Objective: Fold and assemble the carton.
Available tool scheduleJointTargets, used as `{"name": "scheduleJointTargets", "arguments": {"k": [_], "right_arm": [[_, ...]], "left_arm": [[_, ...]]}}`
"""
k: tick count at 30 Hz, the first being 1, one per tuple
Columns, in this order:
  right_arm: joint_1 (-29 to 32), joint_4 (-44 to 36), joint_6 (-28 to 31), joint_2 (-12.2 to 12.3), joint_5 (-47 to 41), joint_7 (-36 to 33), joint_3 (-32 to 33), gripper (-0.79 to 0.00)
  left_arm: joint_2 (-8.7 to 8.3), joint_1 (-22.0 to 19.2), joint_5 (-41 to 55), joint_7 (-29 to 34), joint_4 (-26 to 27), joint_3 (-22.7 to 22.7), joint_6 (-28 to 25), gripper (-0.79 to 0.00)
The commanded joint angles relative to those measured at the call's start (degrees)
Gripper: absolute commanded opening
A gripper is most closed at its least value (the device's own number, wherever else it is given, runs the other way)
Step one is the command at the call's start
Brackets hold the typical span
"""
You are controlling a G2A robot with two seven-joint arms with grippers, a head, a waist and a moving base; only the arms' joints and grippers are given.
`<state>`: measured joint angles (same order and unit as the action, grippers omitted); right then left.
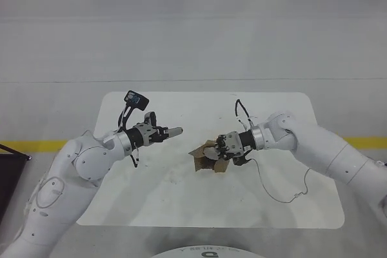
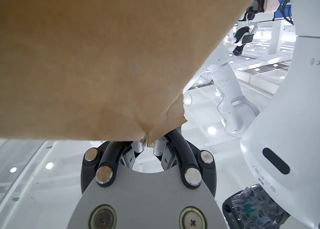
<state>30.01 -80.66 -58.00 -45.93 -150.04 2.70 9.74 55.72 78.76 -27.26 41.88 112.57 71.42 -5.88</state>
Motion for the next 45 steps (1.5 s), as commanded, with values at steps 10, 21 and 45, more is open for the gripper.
{"name": "scheduleJointTargets", "arguments": {"k": [10, 21, 45], "right_arm": [[-1.7, 2.7, 0.0, 1.7, -5.2, 1.2, 1.2, 0.0], [4.9, -5.2, 3.9, 9.8, 32.5, -32.9, 13.4, 0.0], [19.8, -14.3, 47.0, 16.2, 66.4, -49.2, 23.0, 0.0]], "left_arm": [[0.0, 0.0, 0.0, 0.0, 0.0, 0.0, 0.0, 0.0], [0.0, 0.0, 0.0, 0.0, 0.0, 0.0, 0.0, 0.0], [0.0, 0.0, 0.0, 0.0, 0.0, 0.0, 0.0, 0.0]]}}
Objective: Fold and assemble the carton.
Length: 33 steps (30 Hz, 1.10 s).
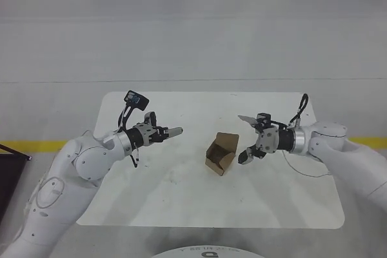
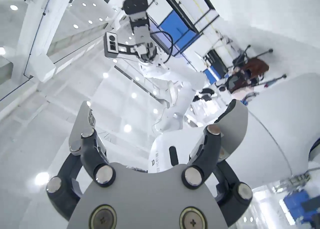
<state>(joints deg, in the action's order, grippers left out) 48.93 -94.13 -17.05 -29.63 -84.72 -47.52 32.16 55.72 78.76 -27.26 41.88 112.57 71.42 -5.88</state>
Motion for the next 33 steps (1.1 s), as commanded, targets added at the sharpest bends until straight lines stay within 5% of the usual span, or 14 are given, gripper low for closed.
{"name": "scheduleJointTargets", "arguments": {"k": [1, 4, 8, 13, 23, 25, 33], "right_arm": [[1.4, -1.3, 10.8, -0.1, 3.1, 2.2, 1.3, 0.0], [4.1, -2.3, 24.8, 0.2, 11.3, 5.5, 3.1, 0.0], [8.2, -5.3, 36.2, 0.8, 22.9, 16.7, 5.0, 0.0], [12.5, -12.2, 35.9, 1.9, 35.2, 32.5, 7.7, 0.0], [12.5, -11.7, 34.9, 1.9, 36.7, 32.7, 7.8, 0.0], [12.5, -11.5, 33.4, 1.9, 45.2, 37.0, 8.6, 0.0], [19.7, -8.3, 44.3, 1.8, 73.5, 51.9, 9.7, 0.0]], "left_arm": [[0.0, 0.0, 0.0, 0.0, 0.0, 0.0, 0.0, 0.0], [0.0, 0.0, 0.0, 0.0, 0.0, 0.0, 0.0, 0.0], [0.0, 0.0, 0.0, 0.0, 0.0, 0.0, 0.0, 0.0], [0.0, 0.0, 0.0, 0.0, 0.0, 0.0, 0.0, 0.0], [0.31, -0.3, -0.9, -1.7, 0.1, -1.2, -1.8, 0.0], [0.54, -1.2, -1.0, -2.2, -0.4, -2.1, -1.9, 0.0], [1.61, -5.5, -1.4, -2.7, -2.8, -7.1, -3.7, 0.0]]}}
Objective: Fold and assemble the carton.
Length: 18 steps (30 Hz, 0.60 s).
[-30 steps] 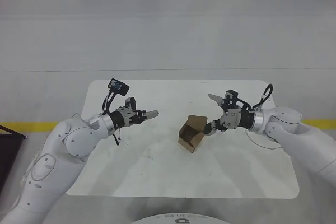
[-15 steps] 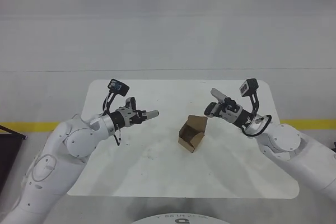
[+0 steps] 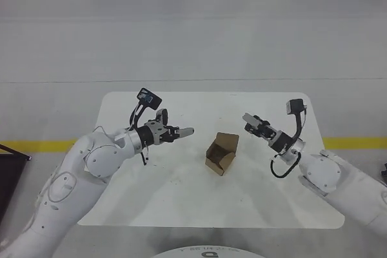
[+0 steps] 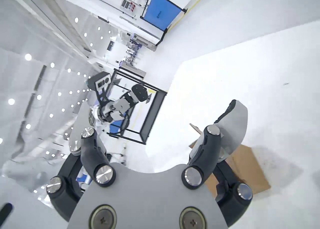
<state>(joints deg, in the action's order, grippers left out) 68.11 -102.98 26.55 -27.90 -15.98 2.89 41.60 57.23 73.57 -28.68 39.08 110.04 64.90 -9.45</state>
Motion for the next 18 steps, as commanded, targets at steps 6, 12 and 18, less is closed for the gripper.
{"name": "scheduleJointTargets", "arguments": {"k": [6, 12, 18], "right_arm": [[5.7, 2.7, 1.7, 0.5, 23.1, 9.9, 2.3, 0.0], [9.6, 3.0, 0.3, 1.1, 23.7, 12.9, 4.6, 0.0], [9.6, 3.0, 0.3, 1.1, 23.7, 12.9, 4.6, 0.0]], "left_arm": [[0.64, -1.9, -0.2, 0.4, -1.8, -3.3, -2.5, 0.0], [0.64, -1.9, -0.2, 0.4, -1.8, -3.3, -2.5, 0.0], [0.7, -1.7, -0.8, 0.0, -2.6, -3.6, -2.5, 0.0]]}}
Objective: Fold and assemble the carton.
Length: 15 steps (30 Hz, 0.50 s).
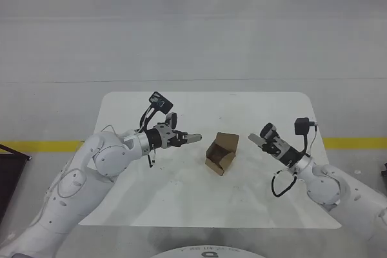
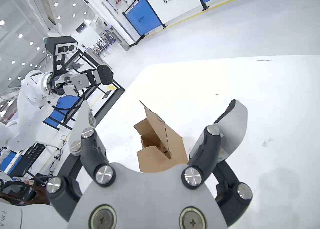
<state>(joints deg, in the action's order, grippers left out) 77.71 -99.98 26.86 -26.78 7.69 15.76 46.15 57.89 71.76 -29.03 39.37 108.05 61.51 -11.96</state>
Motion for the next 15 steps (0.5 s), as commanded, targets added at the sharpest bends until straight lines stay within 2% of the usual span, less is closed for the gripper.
{"name": "scheduleJointTargets", "arguments": {"k": [1, 3, 6, 10, 15], "right_arm": [[0.0, 0.2, -1.5, 0.0, 1.8, -1.2, 0.1, 0.0], [0.1, -0.1, -5.6, -0.2, 7.8, -2.0, 0.5, 0.0], [1.6, 0.3, -8.1, -0.2, 15.0, -1.4, 0.8, 0.0], [4.2, 1.5, -8.8, 0.0, 21.1, -0.2, 1.4, 0.0], [6.8, 1.2, -14.3, -0.1, 27.2, -1.3, 1.8, 0.0]], "left_arm": [[0.13, -0.1, -1.8, -0.4, -1.4, -0.9, -0.1, 0.0], [0.44, -1.4, -4.5, -0.1, -2.4, -2.7, -0.5, 0.0], [1.05, -3.9, -8.9, 0.8, -5.1, -5.7, -0.5, 0.0], [2.07, -7.2, -13.1, 1.6, -9.7, -9.4, 0.3, 0.0], [3.31, -10.6, -17.1, 2.2, -15.6, -12.7, 2.4, 0.0]]}}
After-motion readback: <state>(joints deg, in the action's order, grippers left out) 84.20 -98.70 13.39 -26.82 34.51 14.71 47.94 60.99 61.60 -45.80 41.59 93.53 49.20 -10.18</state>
